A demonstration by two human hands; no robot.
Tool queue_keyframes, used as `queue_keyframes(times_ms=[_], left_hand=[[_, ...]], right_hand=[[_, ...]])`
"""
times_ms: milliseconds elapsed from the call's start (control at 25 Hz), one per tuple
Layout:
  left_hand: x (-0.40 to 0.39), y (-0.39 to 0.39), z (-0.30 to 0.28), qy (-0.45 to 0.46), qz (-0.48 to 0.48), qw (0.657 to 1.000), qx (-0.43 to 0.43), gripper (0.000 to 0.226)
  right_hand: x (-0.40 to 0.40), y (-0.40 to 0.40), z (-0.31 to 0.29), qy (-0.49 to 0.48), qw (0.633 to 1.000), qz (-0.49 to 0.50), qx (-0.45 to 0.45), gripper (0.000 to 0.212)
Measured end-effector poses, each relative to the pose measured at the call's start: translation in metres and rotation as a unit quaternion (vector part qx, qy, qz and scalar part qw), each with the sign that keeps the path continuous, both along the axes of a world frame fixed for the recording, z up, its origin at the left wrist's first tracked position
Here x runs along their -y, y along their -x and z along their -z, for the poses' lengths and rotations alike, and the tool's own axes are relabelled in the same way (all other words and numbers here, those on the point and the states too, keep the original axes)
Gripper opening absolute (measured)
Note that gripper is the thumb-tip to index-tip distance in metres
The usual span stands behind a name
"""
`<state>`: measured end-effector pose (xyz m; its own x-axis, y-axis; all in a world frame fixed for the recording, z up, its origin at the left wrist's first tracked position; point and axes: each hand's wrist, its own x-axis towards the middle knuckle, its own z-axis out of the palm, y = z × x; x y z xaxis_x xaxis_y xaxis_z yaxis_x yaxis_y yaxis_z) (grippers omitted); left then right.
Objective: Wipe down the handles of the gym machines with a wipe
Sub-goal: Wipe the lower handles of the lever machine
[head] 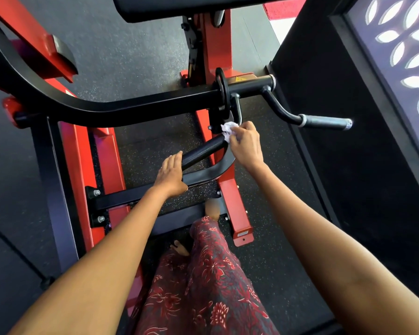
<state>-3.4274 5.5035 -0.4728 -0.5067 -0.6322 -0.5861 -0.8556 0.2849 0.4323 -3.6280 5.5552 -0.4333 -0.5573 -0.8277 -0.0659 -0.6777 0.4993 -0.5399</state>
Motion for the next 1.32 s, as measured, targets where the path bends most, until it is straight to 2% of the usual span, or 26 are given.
queue_keyframes(times_ms=[120, 440, 600, 760, 920, 1040, 1200, 1320], left_hand=[[0.001, -0.002, -0.003, -0.012, 0.003, 1.000, -0.004, 0.100], [0.001, -0.002, -0.003, -0.002, 0.006, 1.000, -0.015, 0.098], [0.002, -0.002, -0.001, -0.002, 0.004, 1.000, -0.008, 0.100], [0.002, -0.001, 0.001, -0.003, 0.002, 1.000, -0.002, 0.101], [0.001, -0.002, 0.001, 0.001, 0.004, 1.000, -0.001, 0.101], [0.001, -0.001, 0.001, 0.007, 0.005, 1.000, -0.003, 0.101], [0.000, 0.000, 0.000, 0.006, 0.006, 1.000, 0.007, 0.100], [0.001, 0.000, -0.002, -0.001, 0.006, 1.000, 0.010, 0.101]], right_hand=[[0.000, -0.013, 0.006, -0.001, 1.000, -0.030, -0.009, 0.027], [-0.002, -0.012, 0.007, 0.043, 0.999, 0.012, 0.018, 0.027], [0.001, 0.006, 0.003, 0.013, 0.999, 0.033, 0.016, 0.022], [0.004, -0.018, 0.004, 0.012, 1.000, 0.011, 0.002, 0.028], [-0.010, -0.004, 0.009, -0.018, 0.999, 0.045, 0.010, 0.020], [-0.010, -0.001, 0.009, 0.032, 0.998, 0.060, -0.002, 0.025], [-0.003, -0.057, 0.014, 0.022, 0.995, -0.096, -0.034, 0.026], [-0.015, -0.071, 0.021, 0.016, 0.971, -0.236, -0.038, 0.032]])
